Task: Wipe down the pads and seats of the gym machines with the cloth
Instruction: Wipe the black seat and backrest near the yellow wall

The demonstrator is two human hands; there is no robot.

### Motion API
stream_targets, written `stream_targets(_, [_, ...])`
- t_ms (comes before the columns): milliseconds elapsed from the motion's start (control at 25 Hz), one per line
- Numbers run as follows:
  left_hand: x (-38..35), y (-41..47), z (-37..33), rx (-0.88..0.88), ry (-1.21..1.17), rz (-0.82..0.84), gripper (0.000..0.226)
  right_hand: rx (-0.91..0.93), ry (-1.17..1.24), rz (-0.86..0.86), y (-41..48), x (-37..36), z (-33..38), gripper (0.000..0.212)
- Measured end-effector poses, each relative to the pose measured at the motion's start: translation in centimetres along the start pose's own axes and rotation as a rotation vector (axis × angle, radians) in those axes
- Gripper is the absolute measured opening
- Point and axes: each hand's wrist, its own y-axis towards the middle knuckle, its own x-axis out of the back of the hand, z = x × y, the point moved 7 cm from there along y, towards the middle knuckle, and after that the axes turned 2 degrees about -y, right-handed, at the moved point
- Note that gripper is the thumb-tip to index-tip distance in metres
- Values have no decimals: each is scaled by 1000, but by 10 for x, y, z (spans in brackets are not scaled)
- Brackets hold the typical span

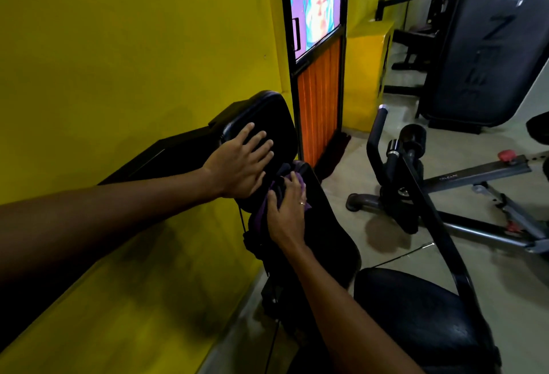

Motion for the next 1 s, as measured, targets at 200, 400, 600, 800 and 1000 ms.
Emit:
stream_targets(200, [-2, 2, -1, 11, -9, -26, 65, -141, -81, -34, 81, 16, -34, 45])
stream_targets(400, [1, 2, -1, 24, -5, -23, 64, -189, -144, 6, 87, 22, -33, 52])
stream_targets(600, [2, 0, 0, 38, -20, -24, 64, 32, -215, 43, -28, -5, -13, 54])
stream_targets(800, [5, -1, 1, 41, -32, -36, 63, 5, -123, 15, 9, -1, -21, 43])
stream_targets(1000, [2, 1, 1, 42, -22, -23, 64, -55, -125, 26, 79, 13, -45, 42])
